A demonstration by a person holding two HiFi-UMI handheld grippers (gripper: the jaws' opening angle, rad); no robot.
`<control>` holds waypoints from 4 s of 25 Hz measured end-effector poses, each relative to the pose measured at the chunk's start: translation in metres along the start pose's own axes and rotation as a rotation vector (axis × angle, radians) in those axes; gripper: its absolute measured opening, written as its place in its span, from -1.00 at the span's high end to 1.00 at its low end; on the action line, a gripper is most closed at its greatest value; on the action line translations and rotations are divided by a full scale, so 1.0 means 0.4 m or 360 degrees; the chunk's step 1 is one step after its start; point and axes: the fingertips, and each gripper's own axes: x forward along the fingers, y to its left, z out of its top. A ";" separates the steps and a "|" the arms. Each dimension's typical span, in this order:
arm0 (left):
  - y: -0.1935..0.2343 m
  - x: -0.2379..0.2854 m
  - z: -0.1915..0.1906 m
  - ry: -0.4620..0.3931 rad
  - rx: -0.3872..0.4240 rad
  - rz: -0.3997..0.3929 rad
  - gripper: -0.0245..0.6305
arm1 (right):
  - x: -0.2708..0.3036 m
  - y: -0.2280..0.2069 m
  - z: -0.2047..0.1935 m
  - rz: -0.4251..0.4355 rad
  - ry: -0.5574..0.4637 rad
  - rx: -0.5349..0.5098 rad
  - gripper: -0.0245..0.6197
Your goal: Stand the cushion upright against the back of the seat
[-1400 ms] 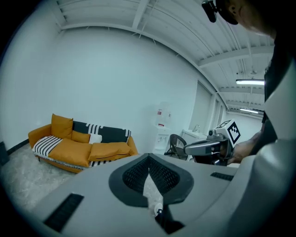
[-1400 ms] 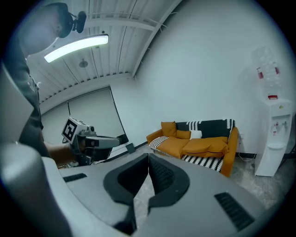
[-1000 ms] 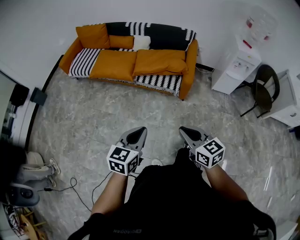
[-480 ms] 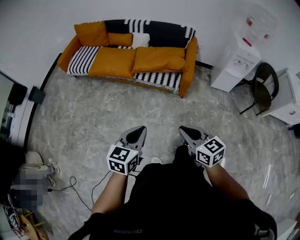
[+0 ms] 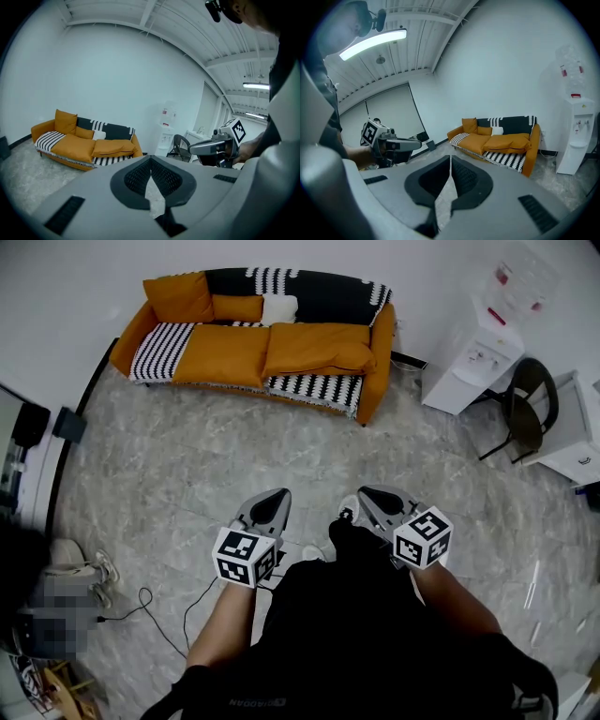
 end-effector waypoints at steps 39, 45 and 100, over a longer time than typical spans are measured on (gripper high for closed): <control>0.292 0.490 0.284 0.0196 0.0086 0.0004 0.88 | 0.353 -0.519 0.282 -0.0019 -0.0087 0.0140 0.80; 0.327 0.548 0.285 0.0232 0.0047 -0.0031 0.88 | 0.378 -0.562 0.280 -0.0063 -0.0092 0.0176 0.80; 1.216 1.117 0.189 0.0910 -0.0069 -0.0073 0.88 | 0.824 -1.336 0.109 -0.0971 0.0734 0.0420 0.80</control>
